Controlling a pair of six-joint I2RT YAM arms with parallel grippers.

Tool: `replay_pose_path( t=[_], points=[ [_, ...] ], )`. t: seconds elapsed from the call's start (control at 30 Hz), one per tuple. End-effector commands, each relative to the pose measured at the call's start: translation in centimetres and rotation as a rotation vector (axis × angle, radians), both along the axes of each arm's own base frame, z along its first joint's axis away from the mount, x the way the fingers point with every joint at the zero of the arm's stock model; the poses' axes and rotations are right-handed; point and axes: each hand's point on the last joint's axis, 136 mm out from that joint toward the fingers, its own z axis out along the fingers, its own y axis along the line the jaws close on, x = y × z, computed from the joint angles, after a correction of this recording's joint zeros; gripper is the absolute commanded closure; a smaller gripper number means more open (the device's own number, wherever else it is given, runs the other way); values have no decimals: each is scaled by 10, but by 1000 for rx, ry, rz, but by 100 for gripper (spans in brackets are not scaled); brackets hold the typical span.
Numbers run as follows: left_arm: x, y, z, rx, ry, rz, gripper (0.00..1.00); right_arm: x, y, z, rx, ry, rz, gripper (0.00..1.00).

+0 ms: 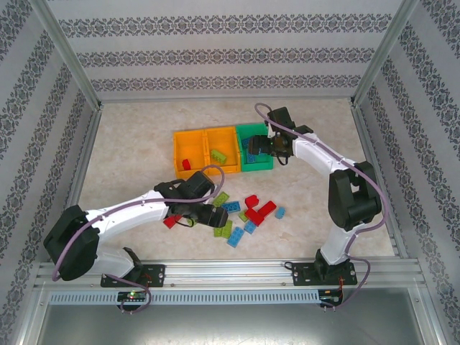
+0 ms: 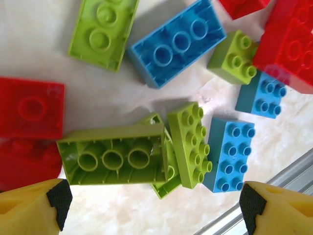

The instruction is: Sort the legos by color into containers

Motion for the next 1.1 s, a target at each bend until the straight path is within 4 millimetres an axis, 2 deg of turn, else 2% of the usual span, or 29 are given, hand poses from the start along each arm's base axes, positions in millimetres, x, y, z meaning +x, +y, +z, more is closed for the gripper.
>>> replay_pose_path(
  t=[0.0,0.17,0.47,0.67,1.07],
  points=[
    [-10,2,-7,11,64,104,9,0,-4,9,25,-20,-6,9],
    [-19,-1,-13,30,99,131,9,0,-7,4,28,-13,-9,9],
    [-8,13,-33,148,78,188,3,-4,-17,-2,27,1,-21,9],
    [6,10,-40,176,37,199,0,-6,-22,-5,32,7,-32,9],
    [8,11,-54,203,53,218,1,-7,-28,-1,29,1,-43,9]
  ],
)
